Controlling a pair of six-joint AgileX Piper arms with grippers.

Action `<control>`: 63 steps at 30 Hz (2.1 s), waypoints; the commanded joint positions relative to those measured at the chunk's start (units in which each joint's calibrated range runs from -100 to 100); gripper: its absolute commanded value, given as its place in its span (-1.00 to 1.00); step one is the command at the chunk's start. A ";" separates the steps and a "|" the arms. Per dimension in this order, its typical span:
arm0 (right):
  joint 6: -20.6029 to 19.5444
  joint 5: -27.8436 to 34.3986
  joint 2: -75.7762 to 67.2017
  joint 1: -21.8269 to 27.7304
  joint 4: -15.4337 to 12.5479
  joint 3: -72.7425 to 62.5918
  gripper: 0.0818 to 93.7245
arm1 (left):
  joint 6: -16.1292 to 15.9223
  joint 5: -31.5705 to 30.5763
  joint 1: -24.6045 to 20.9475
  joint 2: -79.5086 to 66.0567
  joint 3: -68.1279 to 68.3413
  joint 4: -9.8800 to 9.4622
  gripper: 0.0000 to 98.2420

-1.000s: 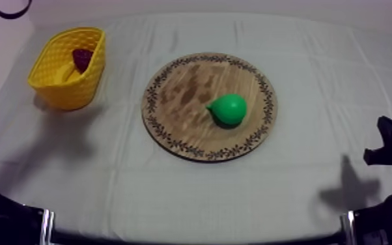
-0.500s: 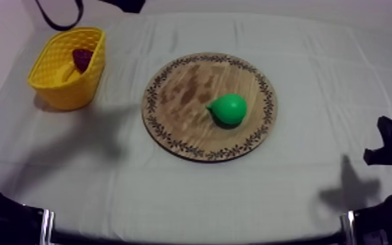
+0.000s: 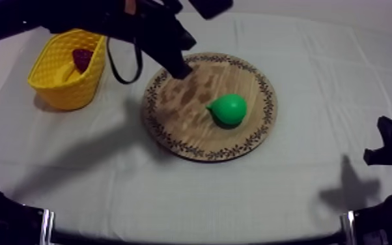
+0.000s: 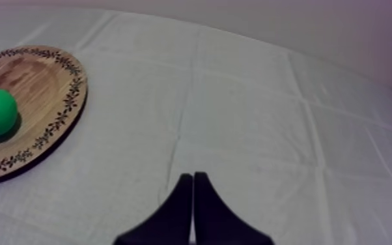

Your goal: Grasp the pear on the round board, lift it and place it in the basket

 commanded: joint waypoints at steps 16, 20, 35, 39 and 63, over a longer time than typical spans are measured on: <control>0.00 0.00 0.01 0.01 0.00 0.05 -0.99 | -0.36 3.80 1.38 6.24 -2.11 1.62 0.22; 0.00 0.00 0.01 0.01 0.00 0.05 -0.99 | -2.82 6.31 1.34 6.86 -1.85 2.69 0.62; 0.00 0.00 0.01 0.01 0.00 0.05 -0.99 | -7.84 8.51 1.49 9.55 -3.77 4.63 0.92; 0.00 0.00 0.01 0.01 0.00 0.05 -0.99 | -9.22 6.91 1.59 11.04 -3.35 4.81 0.94; 0.00 0.00 0.01 0.01 0.00 0.05 -0.99 | -13.41 2.59 2.39 29.75 -16.09 4.10 0.90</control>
